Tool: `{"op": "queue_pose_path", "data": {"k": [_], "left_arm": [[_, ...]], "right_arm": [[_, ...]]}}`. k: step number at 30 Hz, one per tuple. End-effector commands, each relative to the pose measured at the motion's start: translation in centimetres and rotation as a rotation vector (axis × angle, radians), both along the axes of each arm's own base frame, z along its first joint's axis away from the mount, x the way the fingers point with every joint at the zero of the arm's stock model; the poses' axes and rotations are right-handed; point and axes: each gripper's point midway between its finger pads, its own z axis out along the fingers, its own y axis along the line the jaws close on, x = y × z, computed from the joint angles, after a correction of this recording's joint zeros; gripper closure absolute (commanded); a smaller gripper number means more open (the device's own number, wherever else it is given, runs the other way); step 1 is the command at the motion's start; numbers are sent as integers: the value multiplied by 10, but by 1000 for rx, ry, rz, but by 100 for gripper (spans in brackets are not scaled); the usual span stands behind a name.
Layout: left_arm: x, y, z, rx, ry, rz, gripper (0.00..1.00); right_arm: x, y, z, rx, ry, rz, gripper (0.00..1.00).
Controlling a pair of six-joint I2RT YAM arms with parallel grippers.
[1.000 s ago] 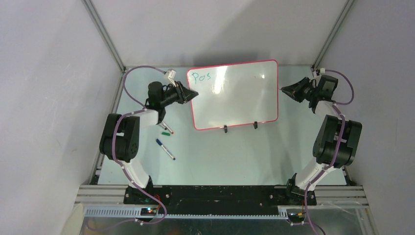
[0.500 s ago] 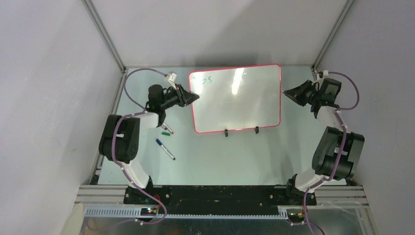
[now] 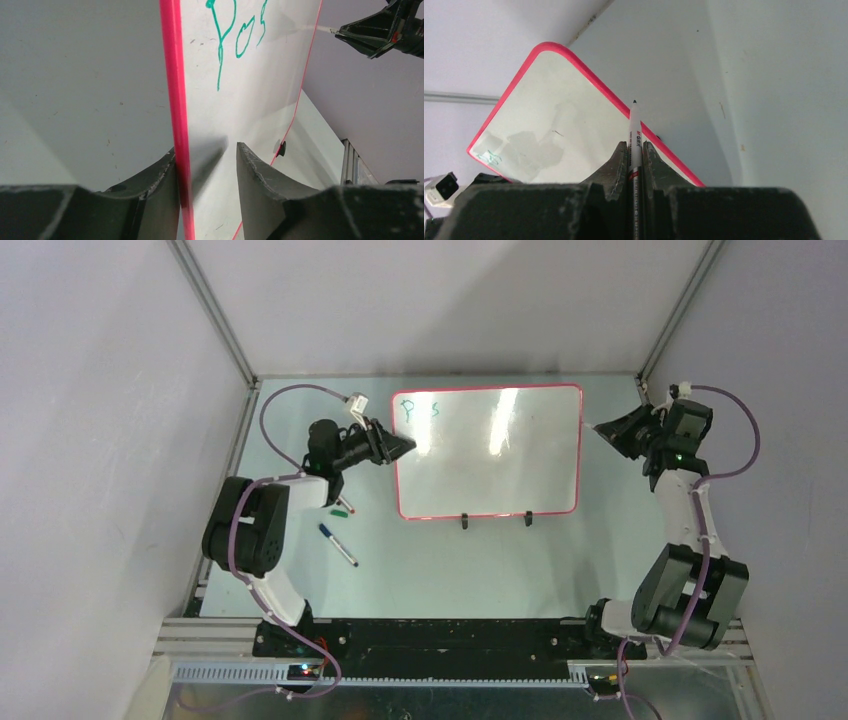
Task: Write a sentence on the whiteboard
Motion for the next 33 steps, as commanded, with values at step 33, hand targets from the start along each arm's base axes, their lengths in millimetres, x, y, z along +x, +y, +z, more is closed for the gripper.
{"op": "queue_pose_path", "data": {"k": [33], "left_arm": [[4, 53, 50, -194, -140, 102, 41]], "right_arm": [[4, 183, 321, -187, -724, -30, 100]]}}
